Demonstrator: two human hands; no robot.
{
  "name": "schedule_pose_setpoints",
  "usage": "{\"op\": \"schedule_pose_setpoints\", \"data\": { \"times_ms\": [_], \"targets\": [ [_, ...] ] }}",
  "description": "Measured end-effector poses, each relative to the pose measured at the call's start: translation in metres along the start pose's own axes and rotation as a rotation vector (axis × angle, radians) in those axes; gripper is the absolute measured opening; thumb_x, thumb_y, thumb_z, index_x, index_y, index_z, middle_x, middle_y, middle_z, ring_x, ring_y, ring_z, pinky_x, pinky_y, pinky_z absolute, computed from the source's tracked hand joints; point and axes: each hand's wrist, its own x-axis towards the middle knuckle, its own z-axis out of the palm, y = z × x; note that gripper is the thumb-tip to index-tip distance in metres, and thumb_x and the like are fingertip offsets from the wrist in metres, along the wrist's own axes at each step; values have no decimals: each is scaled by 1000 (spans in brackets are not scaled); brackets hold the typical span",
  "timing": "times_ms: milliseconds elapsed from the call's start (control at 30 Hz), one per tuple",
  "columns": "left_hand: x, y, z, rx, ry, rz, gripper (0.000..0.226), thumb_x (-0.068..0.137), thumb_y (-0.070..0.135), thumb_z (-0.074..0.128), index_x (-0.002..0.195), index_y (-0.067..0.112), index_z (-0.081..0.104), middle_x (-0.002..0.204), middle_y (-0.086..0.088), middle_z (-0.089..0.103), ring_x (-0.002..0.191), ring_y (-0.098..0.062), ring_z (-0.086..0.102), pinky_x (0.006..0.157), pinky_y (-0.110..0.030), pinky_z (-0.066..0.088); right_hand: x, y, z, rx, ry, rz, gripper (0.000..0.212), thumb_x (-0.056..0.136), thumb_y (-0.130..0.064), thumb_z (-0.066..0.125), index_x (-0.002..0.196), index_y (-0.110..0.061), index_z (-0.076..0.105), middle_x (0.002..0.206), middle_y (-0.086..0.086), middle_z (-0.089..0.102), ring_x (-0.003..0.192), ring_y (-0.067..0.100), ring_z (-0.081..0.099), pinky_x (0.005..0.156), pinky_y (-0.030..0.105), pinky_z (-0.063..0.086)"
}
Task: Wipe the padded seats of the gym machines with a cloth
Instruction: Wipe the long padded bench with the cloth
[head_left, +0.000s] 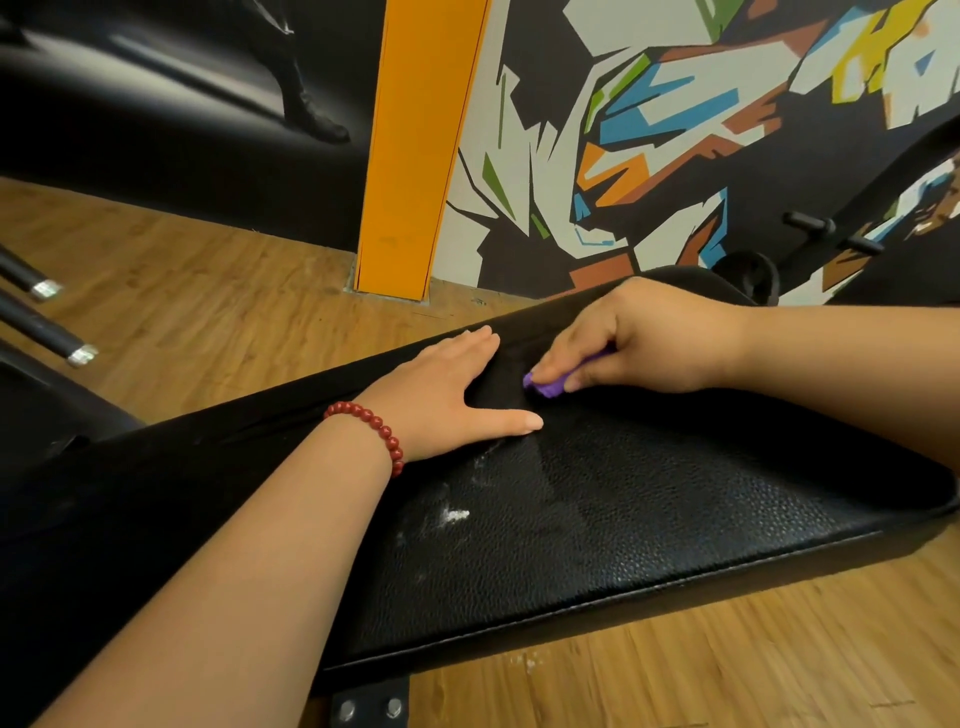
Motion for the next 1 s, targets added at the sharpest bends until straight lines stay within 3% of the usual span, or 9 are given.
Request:
{"op": "schedule_pose_setpoints", "data": {
  "times_ms": [233,500,833,1000],
  "targets": [
    [0,-4,-1,-41,-1,3,119,54,85,41,154,33,5,160,20,-2,148,-7,1,121,-41,12,40,16,-2,-166,134,84,31,85,-20,72,116,-24,70,117,-4,70,108,8,61,95,16,40],
    [5,-4,-1,2,4,-4,122,52,87,38,155,29,3,161,17,-2,148,-8,1,121,-38,11,20,11,0,33,27,-15,31,80,-13,76,108,-27,73,109,-16,70,104,-10,60,99,8,39],
    [8,-6,1,-2,13,-12,124,49,89,34,154,30,2,161,17,-5,148,-7,-3,122,-41,9,57,28,-7,-156,149,150,31,86,-19,70,117,-23,70,120,-3,68,108,6,58,91,11,36],
    [11,-9,3,4,33,-35,125,51,88,34,155,28,1,161,14,-6,148,-6,-3,122,-41,9,35,17,-4,16,6,63,30,82,-15,74,110,-26,73,111,-13,70,106,-6,60,100,11,39]
  ]
}}
